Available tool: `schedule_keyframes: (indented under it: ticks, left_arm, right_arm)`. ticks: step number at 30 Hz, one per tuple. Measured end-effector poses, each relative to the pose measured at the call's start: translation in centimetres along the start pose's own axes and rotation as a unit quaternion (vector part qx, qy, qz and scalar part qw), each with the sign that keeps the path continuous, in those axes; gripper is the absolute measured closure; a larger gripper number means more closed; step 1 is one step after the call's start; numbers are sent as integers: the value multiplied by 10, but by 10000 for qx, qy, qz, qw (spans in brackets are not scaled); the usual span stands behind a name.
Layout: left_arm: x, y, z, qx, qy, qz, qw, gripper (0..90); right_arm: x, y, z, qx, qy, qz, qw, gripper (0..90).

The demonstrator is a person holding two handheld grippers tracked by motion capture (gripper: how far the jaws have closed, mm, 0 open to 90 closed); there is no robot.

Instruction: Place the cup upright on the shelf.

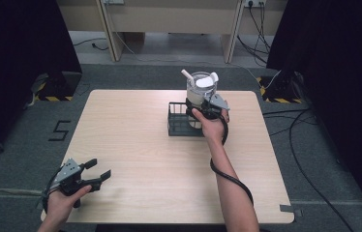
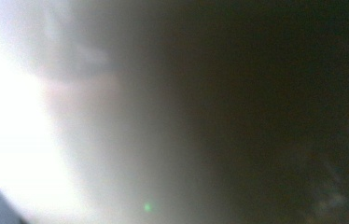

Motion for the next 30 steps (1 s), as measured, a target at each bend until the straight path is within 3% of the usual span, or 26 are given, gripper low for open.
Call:
schedule_keyframes:
  ticks: [17, 22, 30]
  left_arm:
    - [0, 0, 0, -1, 2, 20, 10000, 199]
    - [0, 0, 0, 5, 5, 29, 10000, 197]
    - [-1, -1, 0, 8, -1, 37, 10000, 197]
  right_arm:
    - [1, 2, -5, 87, -17, -116, 9999, 81]
    - [3, 2, -6, 133, -34, -252, 9996, 93]
    - [3, 2, -10, 171, -34, -244, 9995, 95]
Point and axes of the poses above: each handheld gripper's, and its own axes: z roughly forward along the jaws, x roughly out of its underside, y roughly to its left, the point moved 4 cm from there along z, roughly forward along the jaws, and after that the axes turned 10 degrees about z, right-handed, at the moved point
